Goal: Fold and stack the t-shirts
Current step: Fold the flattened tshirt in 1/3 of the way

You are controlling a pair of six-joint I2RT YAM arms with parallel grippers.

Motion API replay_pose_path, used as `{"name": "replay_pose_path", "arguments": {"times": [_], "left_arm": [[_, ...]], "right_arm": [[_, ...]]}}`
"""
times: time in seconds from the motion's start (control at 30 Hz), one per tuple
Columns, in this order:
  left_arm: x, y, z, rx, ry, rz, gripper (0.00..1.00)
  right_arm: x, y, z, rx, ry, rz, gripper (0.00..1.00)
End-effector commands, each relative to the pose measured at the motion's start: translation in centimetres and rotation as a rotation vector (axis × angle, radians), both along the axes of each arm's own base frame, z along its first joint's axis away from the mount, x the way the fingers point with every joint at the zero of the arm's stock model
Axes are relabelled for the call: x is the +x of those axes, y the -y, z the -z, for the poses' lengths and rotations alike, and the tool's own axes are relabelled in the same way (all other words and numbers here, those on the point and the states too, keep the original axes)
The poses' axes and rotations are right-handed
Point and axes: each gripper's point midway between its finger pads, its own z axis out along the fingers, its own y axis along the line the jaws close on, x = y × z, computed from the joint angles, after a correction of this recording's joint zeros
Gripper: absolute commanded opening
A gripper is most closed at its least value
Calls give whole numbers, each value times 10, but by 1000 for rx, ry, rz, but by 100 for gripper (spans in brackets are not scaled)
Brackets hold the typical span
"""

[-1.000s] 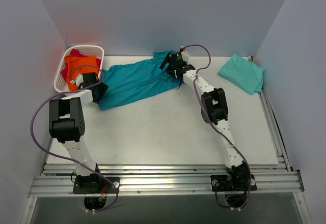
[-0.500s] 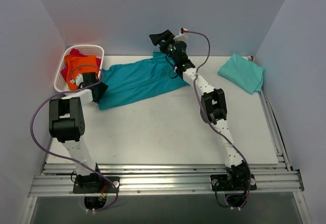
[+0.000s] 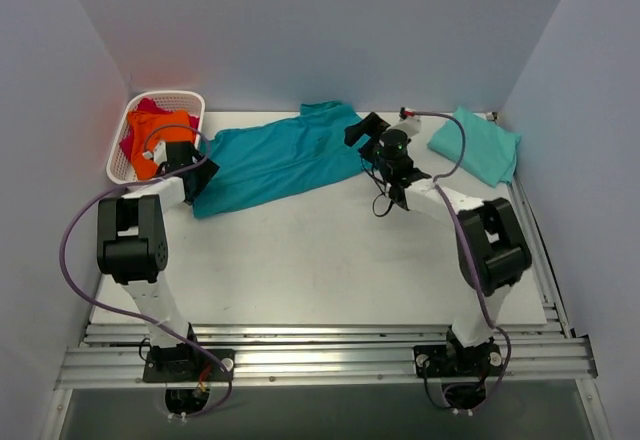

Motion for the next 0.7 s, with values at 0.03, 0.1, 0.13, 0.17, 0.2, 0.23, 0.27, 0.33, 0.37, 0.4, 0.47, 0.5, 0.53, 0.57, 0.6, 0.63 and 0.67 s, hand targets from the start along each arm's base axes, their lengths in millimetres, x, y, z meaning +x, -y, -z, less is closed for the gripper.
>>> {"name": "replay_pose_path", "arguments": {"times": [0.03, 0.1, 0.13, 0.17, 0.2, 0.23, 0.27, 0.33, 0.37, 0.4, 0.47, 0.5, 0.53, 0.57, 0.6, 0.63, 0.67], "left_arm": [[24, 0, -77, 64, 183, 51, 94], [28, 3, -89, 67, 179, 71, 94], [29, 3, -91, 65, 178, 77, 94], [29, 6, -94, 59, 181, 88, 94], [28, 7, -97, 57, 185, 90, 94], [22, 8, -100, 58, 193, 88, 94], [19, 10, -102, 64, 201, 88, 94], [7, 12, -105, 73, 210, 85, 94], [3, 13, -106, 75, 211, 84, 94], [0, 12, -107, 78, 215, 80, 94], [-10, 12, -111, 81, 220, 82, 95], [-13, 13, -111, 85, 222, 82, 95], [-16, 26, -116, 83, 235, 109, 95], [-20, 27, -114, 82, 231, 109, 95], [-21, 29, -115, 84, 235, 113, 95], [-22, 29, -117, 87, 241, 114, 95], [-24, 30, -115, 88, 235, 113, 95]], "right_arm": [[-37, 79, -35, -129, 30, 298, 88], [-51, 96, -13, -175, -35, 357, 88], [-54, 100, -8, -182, -53, 374, 87], [-58, 105, 1, -197, -84, 385, 87], [-60, 109, 9, -201, -102, 394, 87], [-60, 110, 19, -209, -126, 394, 87], [-60, 110, 25, -210, -140, 392, 87], [-56, 106, 44, -203, -181, 373, 87], [-53, 104, 49, -199, -191, 365, 87], [-49, 97, 51, -179, -198, 349, 87], [-45, 92, 72, -186, -242, 334, 87], [-42, 89, 78, -183, -252, 326, 87], [-37, 85, 89, -178, -267, 315, 87], [-33, 82, 90, -171, -265, 309, 87], [-30, 79, 95, -169, -269, 303, 87], [-24, 75, 100, -165, -271, 292, 86], [-21, 73, 103, -163, -274, 286, 86]]}}
